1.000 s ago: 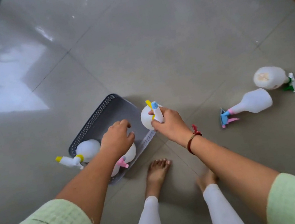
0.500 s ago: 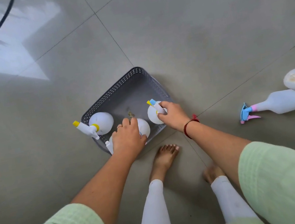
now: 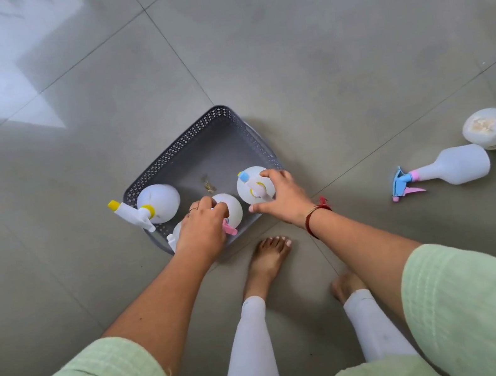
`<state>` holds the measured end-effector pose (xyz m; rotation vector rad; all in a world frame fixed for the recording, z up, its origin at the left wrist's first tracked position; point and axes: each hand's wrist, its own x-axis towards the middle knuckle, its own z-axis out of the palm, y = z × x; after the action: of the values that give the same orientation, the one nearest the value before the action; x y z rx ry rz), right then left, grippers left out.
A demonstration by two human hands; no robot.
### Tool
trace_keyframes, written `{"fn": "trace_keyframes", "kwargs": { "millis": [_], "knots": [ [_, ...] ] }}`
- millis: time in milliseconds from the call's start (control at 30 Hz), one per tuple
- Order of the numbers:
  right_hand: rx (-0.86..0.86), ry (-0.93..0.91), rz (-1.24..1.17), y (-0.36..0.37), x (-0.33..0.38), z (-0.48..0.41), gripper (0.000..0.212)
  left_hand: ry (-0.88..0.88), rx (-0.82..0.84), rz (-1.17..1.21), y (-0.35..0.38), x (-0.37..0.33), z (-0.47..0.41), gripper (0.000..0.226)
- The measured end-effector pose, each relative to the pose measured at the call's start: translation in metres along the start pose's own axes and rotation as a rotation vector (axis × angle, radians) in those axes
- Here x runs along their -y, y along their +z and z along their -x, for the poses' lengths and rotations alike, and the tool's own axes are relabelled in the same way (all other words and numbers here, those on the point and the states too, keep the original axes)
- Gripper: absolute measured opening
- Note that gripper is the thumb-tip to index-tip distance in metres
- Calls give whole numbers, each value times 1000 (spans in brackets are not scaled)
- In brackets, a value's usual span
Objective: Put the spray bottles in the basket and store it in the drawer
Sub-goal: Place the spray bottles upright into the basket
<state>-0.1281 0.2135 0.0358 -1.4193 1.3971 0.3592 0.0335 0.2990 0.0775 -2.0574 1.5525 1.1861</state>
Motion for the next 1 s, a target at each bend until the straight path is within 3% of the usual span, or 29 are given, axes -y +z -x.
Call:
{"fn": "trace_keyframes", "kwargs": {
  "millis": [167, 333, 400, 567, 733, 1000],
  "knots": [
    [18, 27, -198, -17, -25, 13, 112, 101, -107, -63, -5, -5, 8, 40],
    [-334, 292, -706, -69, -60, 18, 103, 321, -315, -62, -28, -50, 15, 43],
    [-448, 401, -774, -93, -86, 20, 97, 361, -333, -7, -35, -79, 8, 41],
    [-500, 491, -541, -145, -158, 37, 83, 442, -345, 46, -41, -168, -25, 39],
    [-465, 473, -211, -204, -222, 63, 62, 507, -194, -39, -24, -252, -41, 40],
    [-518, 556, -255, -291, -328, 55, 57, 591, 45, -273, 43, -356, -91, 46]
  ]
}}
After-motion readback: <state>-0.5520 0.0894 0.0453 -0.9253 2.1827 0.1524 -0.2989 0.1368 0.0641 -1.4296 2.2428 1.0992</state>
